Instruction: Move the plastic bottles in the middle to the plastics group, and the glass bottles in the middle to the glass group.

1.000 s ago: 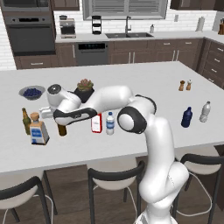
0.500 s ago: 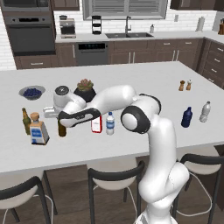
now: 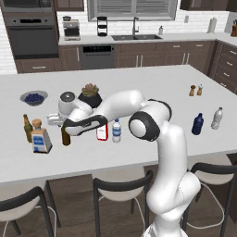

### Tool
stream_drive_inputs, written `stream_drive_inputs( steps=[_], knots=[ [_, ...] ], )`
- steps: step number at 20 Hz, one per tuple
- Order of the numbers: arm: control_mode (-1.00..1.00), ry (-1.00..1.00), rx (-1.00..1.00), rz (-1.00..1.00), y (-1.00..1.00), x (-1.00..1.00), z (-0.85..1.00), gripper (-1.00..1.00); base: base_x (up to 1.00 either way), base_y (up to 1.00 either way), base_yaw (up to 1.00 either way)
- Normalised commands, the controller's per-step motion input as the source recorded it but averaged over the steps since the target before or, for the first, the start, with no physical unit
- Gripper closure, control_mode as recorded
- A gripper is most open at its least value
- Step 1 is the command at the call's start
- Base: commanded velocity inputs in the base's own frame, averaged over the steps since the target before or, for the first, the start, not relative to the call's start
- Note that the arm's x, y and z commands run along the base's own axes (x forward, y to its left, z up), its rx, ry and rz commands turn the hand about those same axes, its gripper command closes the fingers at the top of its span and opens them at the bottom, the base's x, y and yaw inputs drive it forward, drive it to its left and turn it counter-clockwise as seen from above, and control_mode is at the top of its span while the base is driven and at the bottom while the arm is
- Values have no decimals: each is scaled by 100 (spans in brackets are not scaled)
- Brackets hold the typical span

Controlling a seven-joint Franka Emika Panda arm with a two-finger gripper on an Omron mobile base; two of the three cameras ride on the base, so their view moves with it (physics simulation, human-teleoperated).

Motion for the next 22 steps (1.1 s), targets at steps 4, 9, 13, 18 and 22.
stream_drive_inputs(
  steps=[4, 9, 13, 18, 22],
  knots=[
    [-100, 0, 0, 0, 0, 0, 0, -100, 0, 0, 0],
    [-100, -2, 0, 0, 0, -11, 13, -100, 0, 0, 0],
    [-100, -5, 0, 0, 0, -49, 36, -100, 0, 0, 0],
    [-100, -3, 0, 0, 0, -38, 31, -100, 0, 0, 0],
    [-100, 0, 0, 0, -3, -84, 32, -100, 0, 0, 0]
  ],
)
